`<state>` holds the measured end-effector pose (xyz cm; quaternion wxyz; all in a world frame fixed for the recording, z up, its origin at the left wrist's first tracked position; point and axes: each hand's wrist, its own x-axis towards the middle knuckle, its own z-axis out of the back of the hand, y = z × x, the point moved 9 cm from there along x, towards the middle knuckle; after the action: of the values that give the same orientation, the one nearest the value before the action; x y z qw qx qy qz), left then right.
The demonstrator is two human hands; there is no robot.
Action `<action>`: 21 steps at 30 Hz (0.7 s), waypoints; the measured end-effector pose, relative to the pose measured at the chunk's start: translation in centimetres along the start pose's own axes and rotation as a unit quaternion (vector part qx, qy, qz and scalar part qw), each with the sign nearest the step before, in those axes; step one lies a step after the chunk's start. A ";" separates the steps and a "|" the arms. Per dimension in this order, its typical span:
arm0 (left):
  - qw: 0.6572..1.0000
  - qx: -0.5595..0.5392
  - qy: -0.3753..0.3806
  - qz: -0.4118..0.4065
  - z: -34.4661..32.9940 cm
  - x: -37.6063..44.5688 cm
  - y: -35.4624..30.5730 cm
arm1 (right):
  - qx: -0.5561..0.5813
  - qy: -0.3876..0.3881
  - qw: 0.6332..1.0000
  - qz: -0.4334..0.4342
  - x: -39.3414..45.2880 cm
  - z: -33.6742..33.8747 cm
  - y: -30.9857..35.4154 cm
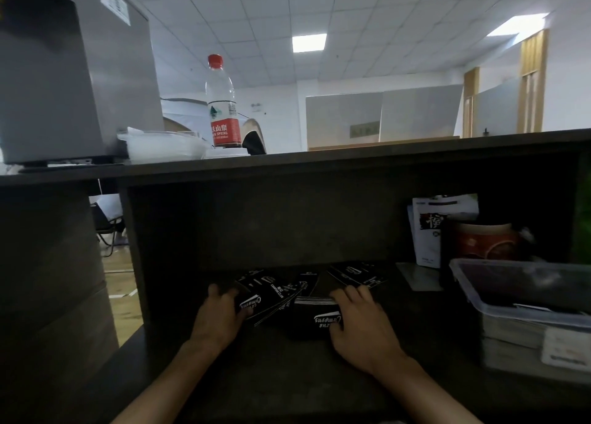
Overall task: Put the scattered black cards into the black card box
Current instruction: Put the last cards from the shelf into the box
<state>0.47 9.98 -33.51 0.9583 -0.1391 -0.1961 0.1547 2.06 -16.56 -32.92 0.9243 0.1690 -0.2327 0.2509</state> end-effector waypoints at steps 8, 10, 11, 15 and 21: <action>0.953 -0.282 -0.071 -0.088 3.3 -0.2 -2.7 | 0.006 0.000 1.000 -0.001 0.1 -0.2 -0.1; 0.928 -0.354 -0.030 -0.117 3.0 -0.6 -5.2 | 0.024 -0.004 1.000 -0.012 0.2 -0.3 -0.4; 0.918 -0.379 -0.008 -0.115 2.4 -0.8 -6.2 | 0.035 -0.009 0.999 -0.022 0.1 -0.2 -0.5; 0.927 -0.363 0.050 -0.075 0.0 -1.3 -8.2 | 0.063 -0.019 0.997 -0.040 -0.2 0.2 -0.8; 0.862 -0.491 0.126 0.019 -2.6 -2.8 -10.6 | 0.013 -0.020 1.000 -0.002 0.1 -0.2 -0.3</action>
<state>1.66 -1.23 -33.29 0.7793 -0.6137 -0.1213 0.0378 2.38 -16.64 -33.11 0.9176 0.1869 -0.2476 0.2486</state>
